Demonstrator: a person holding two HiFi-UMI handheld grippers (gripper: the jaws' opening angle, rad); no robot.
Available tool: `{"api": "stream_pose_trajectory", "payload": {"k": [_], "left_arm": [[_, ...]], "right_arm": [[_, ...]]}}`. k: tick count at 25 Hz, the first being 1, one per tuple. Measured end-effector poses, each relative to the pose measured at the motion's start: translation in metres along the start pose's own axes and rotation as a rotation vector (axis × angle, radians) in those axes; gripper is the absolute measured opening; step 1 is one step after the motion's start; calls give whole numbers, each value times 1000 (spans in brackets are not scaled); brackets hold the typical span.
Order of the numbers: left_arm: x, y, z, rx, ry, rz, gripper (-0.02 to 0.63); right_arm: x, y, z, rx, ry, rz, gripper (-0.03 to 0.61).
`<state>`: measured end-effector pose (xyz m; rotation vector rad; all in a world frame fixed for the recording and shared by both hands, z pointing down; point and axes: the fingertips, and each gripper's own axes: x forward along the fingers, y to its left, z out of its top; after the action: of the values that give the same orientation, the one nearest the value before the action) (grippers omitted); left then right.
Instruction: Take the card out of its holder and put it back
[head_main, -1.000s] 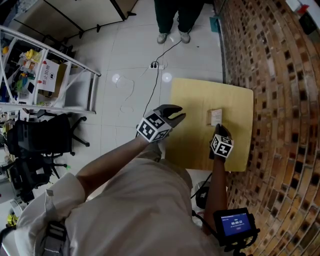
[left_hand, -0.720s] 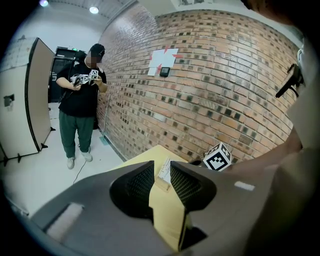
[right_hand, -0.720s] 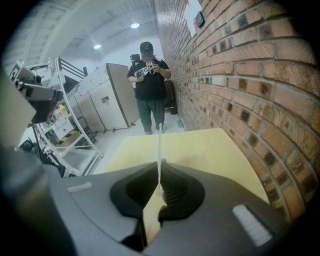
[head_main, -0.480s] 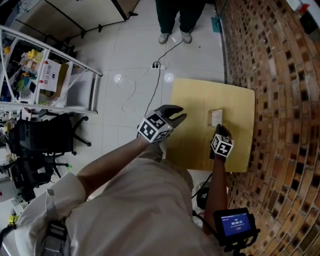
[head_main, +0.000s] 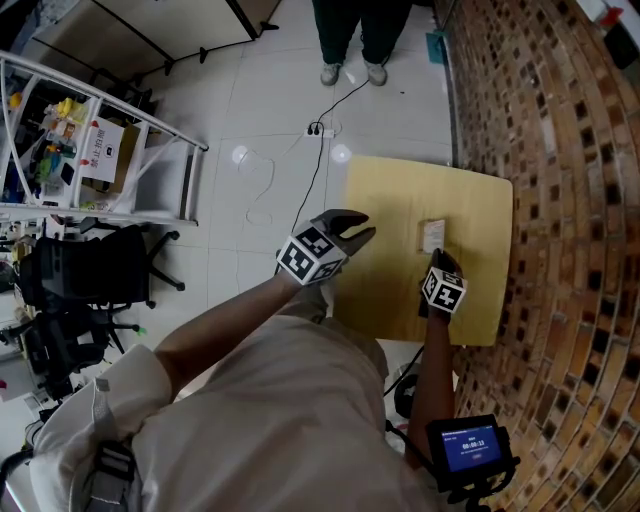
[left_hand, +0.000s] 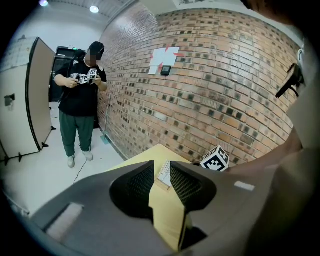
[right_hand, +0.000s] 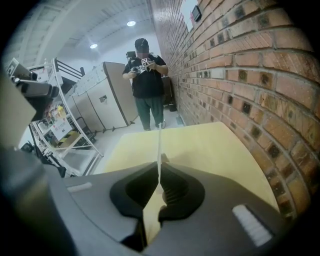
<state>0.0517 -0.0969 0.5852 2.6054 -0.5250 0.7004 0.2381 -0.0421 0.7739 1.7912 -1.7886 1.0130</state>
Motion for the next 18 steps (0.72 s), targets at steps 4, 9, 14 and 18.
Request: {"api": "stream_pose_trajectory", "payload": {"k": [4, 9, 14, 18], "left_arm": [[1, 1, 1, -2, 0, -1, 120], [6, 1, 3, -1, 3, -4, 120], [11, -2, 0, 0, 12, -10, 120], [12, -3, -1, 0, 16, -15, 120]], "right_arm": [[4, 0, -4, 3, 11, -1, 14], [11, -1, -9, 12, 23, 3, 14], [19, -2, -17, 25, 39, 8, 14], [21, -2, -20, 31, 41, 2, 14]]}}
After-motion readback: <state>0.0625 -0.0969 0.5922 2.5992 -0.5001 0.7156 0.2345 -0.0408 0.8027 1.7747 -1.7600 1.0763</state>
